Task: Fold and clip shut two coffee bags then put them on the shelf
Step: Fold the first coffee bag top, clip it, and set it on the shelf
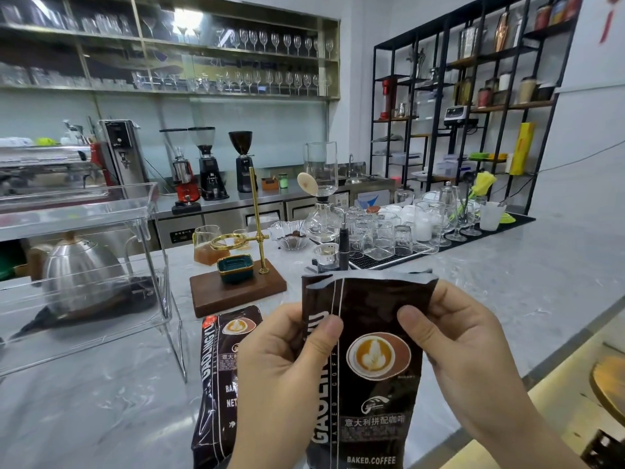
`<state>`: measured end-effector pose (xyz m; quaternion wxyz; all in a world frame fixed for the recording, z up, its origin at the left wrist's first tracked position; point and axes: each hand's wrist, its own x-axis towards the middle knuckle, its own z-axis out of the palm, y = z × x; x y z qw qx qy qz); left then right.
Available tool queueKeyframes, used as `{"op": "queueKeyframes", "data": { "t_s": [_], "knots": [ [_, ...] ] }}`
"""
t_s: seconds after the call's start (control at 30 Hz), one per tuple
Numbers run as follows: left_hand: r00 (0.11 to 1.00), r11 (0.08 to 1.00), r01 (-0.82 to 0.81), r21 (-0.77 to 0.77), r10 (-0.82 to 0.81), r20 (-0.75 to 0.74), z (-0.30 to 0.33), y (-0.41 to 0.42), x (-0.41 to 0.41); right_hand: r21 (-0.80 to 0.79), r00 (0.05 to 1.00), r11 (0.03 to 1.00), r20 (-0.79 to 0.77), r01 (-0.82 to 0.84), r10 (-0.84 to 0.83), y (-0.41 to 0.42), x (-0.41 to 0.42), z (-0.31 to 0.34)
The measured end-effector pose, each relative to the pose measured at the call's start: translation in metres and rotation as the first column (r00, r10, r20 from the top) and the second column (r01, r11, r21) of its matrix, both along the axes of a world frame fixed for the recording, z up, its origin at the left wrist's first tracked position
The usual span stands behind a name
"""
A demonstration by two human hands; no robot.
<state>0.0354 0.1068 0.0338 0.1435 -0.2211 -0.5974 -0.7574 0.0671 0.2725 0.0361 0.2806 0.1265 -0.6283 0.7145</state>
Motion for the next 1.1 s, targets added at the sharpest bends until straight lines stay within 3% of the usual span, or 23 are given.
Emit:
{"op": "queueKeyframes", "data": {
  "t_s": [0.13, 0.43, 0.67, 0.87, 1.1],
  "knots": [
    [1.000, 1.000, 0.004, 0.015, -0.004, -0.028, 0.003, 0.002, 0.000, -0.023, 1.000, 1.000, 0.001, -0.005, 0.005, -0.011, 0.001, 0.000],
    [0.975, 0.990, -0.139, -0.020, 0.133, -0.181, 0.015, 0.010, -0.007, 0.041, 0.952, 0.967, -0.189, 0.251, -0.240, -0.023, -0.010, 0.017],
    [0.946, 0.972, -0.229, -0.046, 0.211, -0.247, -0.006, 0.011, -0.010, 0.123, 0.942, 0.939, -0.143, 0.320, -0.302, -0.035, -0.006, -0.016],
    [0.939, 0.946, -0.283, -0.158, 0.240, -0.248, -0.044, 0.014, -0.012, 0.069, 0.920, 0.918, -0.060, 0.391, -0.387, -0.038, -0.011, -0.044],
    [0.945, 0.947, -0.284, -0.153, 0.249, -0.210, -0.053, 0.018, -0.012, 0.025, 0.908, 0.909, -0.046, 0.417, -0.416, -0.038, -0.017, -0.060]
  ]
}}
